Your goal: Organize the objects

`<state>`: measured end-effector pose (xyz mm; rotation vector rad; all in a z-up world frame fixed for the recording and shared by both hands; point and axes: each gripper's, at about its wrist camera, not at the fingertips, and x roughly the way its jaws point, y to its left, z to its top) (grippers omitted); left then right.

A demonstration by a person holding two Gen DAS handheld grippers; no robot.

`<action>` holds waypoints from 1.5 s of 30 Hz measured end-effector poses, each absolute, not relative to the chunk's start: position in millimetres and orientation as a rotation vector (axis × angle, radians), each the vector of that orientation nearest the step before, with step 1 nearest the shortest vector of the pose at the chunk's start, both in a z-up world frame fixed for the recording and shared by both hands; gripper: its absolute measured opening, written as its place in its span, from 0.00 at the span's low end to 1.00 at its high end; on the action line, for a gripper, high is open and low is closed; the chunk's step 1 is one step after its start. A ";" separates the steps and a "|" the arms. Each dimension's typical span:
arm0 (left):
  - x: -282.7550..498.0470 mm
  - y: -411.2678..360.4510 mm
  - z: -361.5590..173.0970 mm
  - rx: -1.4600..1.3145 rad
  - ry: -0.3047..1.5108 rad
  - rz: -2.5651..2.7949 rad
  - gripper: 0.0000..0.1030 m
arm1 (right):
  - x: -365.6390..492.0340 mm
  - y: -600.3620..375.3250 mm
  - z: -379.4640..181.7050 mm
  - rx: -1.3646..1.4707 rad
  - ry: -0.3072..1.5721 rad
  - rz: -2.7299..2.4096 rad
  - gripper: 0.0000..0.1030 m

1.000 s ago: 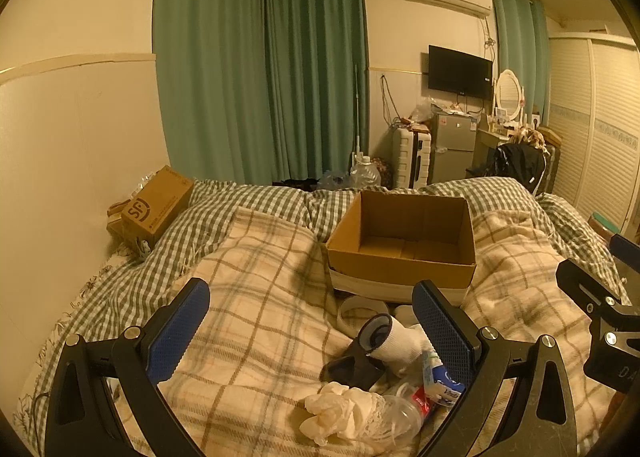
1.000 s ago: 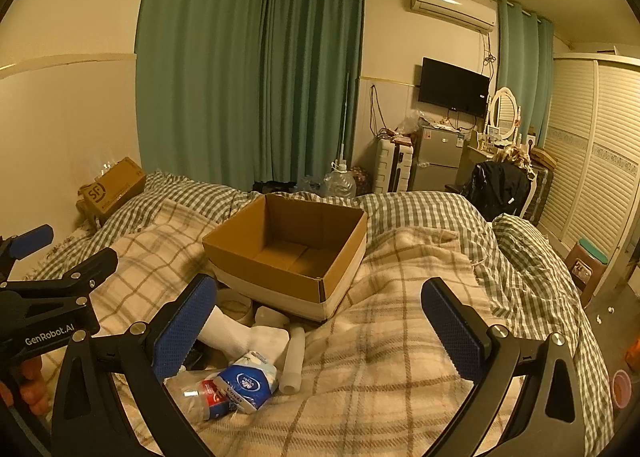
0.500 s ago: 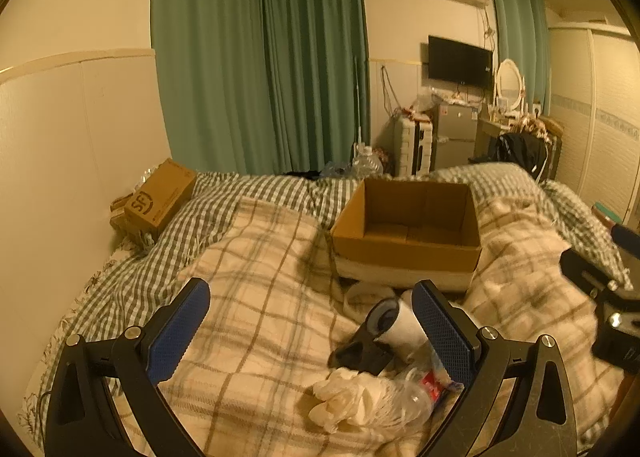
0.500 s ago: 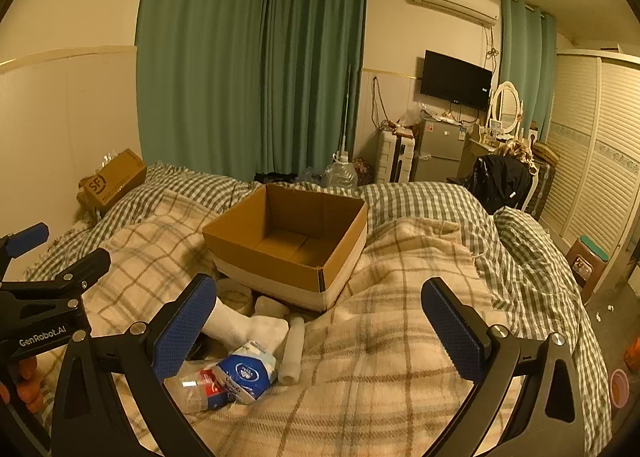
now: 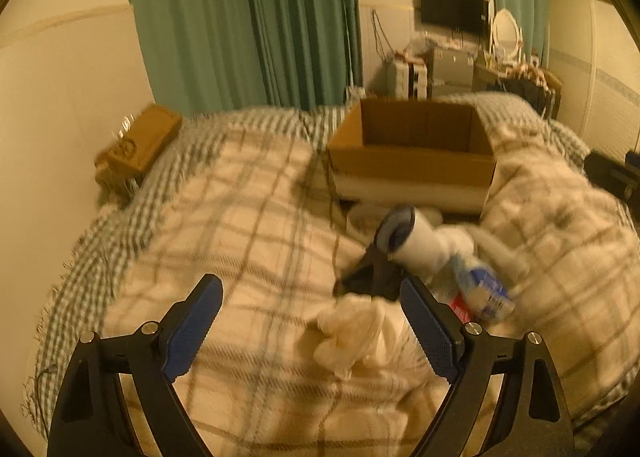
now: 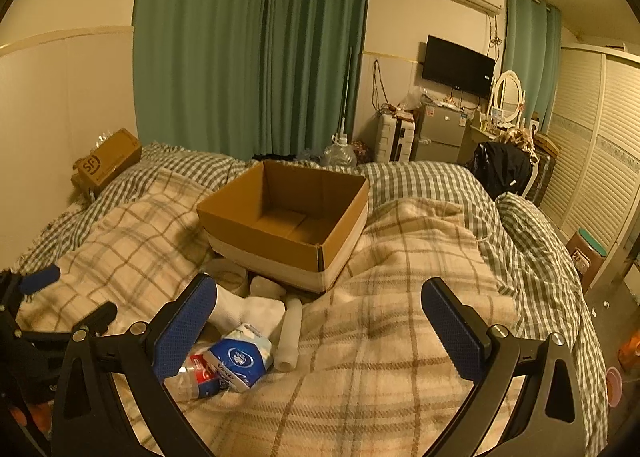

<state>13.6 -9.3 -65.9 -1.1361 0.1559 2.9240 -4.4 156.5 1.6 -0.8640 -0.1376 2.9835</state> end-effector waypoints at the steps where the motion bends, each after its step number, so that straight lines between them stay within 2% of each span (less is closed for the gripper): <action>1: 11.6 -9.2 -72.4 -1.166 0.154 2.901 0.90 | -7.1 156.9 -1.7 -0.879 -0.139 2.979 1.00; 4: 7.1 -8.7 -89.0 -1.236 0.155 2.850 0.86 | -14.7 159.0 -12.1 -0.924 -0.135 2.968 1.00; 6: 3.3 -6.6 -99.0 -1.289 0.147 2.792 0.65 | -22.2 160.6 -21.1 -0.966 -0.130 2.957 1.00; 7: 2.1 -5.1 -103.3 -1.310 0.143 2.769 0.60 | -26.5 161.5 -26.7 -0.995 -0.123 2.950 1.00; 11: -1.8 -6.6 -117.7 -1.379 0.080 2.685 0.28 | -46.1 164.0 -48.8 -1.134 -0.096 2.930 0.91; 12: -1.1 -7.4 -117.6 -1.379 0.067 2.678 0.24 | -52.5 162.9 -55.1 -1.177 -0.097 2.925 0.89; 14: 0.7 -10.0 -113.3 -1.359 0.037 2.687 0.18 | -59.9 158.8 -65.7 -1.237 -0.111 2.921 0.80; 20: -1.3 -14.0 -89.3 -1.281 0.063 2.759 0.17 | -90.0 147.9 -103.7 -1.514 -0.141 2.888 0.55; 21: -3.7 -14.4 -85.5 -1.276 0.063 2.761 0.17 | -94.4 147.2 -108.9 -1.556 -0.143 2.878 0.54; 25: -10.3 -16.4 -68.9 -1.230 0.070 2.791 0.17 | -104.4 144.9 -121.4 -1.659 -0.163 2.831 0.33; 27: -13.3 -15.0 -62.7 -1.216 0.086 2.797 0.17 | -106.0 144.3 -122.1 -1.681 -0.169 2.825 0.29; 30: -18.8 -11.4 -54.1 -1.195 0.102 2.797 0.17 | -108.7 144.3 -121.9 -1.719 -0.188 2.814 0.18; 38: -50.7 -4.8 -18.3 -1.136 0.103 2.777 0.17 | -100.1 149.8 -68.3 -1.554 -0.248 2.931 0.12; 45: -99.1 4.6 20.6 -1.027 0.072 2.774 0.17 | -107.4 155.0 34.5 -1.279 -0.291 3.111 0.12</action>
